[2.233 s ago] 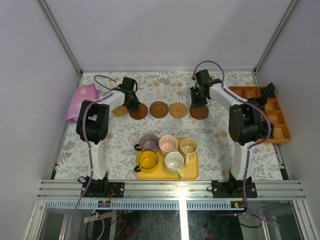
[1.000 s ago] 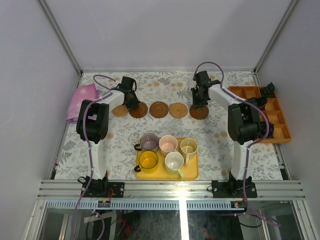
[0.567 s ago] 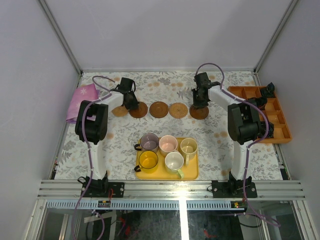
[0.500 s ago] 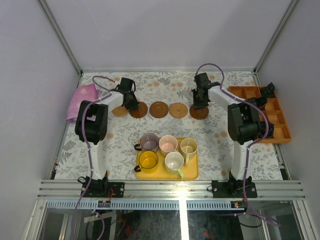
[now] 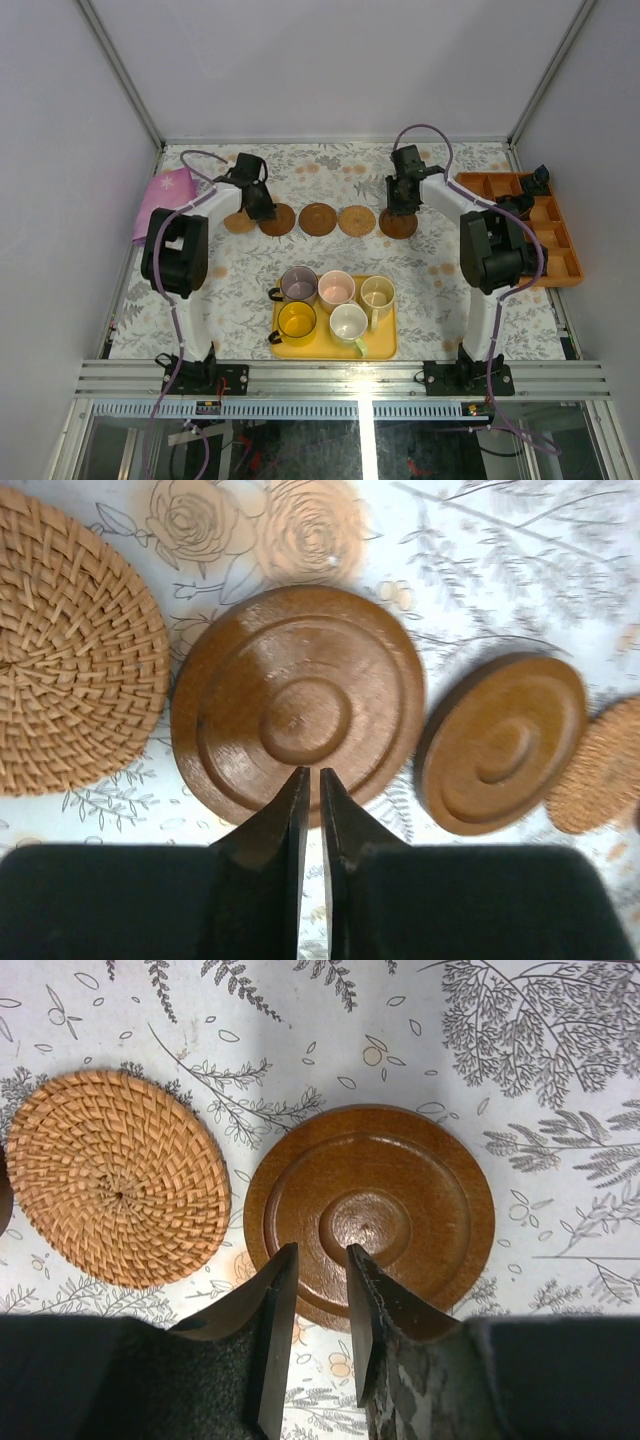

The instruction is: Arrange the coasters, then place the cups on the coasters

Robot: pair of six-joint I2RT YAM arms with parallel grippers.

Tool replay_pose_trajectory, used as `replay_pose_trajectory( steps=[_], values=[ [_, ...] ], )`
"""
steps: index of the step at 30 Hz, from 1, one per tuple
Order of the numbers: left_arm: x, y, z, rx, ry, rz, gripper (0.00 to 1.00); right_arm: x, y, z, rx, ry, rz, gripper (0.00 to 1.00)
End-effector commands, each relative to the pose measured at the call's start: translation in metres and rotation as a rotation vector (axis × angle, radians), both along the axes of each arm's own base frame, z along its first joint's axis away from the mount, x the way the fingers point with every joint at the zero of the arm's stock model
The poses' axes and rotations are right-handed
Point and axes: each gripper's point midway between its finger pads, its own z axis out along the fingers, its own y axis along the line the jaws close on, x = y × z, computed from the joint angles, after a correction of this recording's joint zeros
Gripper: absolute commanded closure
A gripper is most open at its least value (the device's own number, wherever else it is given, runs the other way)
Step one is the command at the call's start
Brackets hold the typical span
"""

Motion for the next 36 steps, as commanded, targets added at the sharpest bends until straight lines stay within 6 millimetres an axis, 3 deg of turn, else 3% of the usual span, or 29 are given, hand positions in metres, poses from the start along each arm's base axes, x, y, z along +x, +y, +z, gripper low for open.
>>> replay_pose_trajectory(
  steps=[1, 6, 12, 18, 20, 26, 30, 36],
  values=[
    [0.004, -0.004, 0.049, -0.032, -0.103, -0.038, 0.9, 0.011, -0.001, 0.045, 0.0, -0.143, -0.007, 0.66],
    [0.003, -0.007, 0.069, -0.049, -0.141, -0.056, 0.88, 0.006, -0.003, 0.053, 0.01, -0.164, -0.014, 0.63],
    [-0.007, -0.012, 0.075, -0.082, -0.182, -0.086, 0.87, -0.007, -0.007, 0.061, 0.016, -0.18, -0.021, 0.62],
    [-0.022, -0.012, 0.08, -0.075, -0.223, -0.106, 0.65, -0.032, -0.016, 0.071, 0.016, -0.182, -0.027, 0.56],
    [-0.027, -0.011, 0.083, -0.073, -0.236, -0.111, 0.55, -0.046, -0.019, 0.065, 0.014, -0.155, -0.029, 0.51],
    [-0.039, -0.009, 0.089, -0.054, -0.267, -0.126, 0.25, -0.09, -0.025, 0.076, 0.033, -0.145, -0.013, 0.37],
    [-0.045, -0.007, 0.092, -0.033, -0.286, -0.141, 0.04, -0.127, -0.019, 0.079, 0.009, -0.138, 0.041, 0.31],
    [-0.049, -0.009, 0.092, -0.047, -0.287, -0.153, 0.0, -0.186, 0.005, 0.088, 0.054, -0.094, 0.101, 0.18]
  ],
)
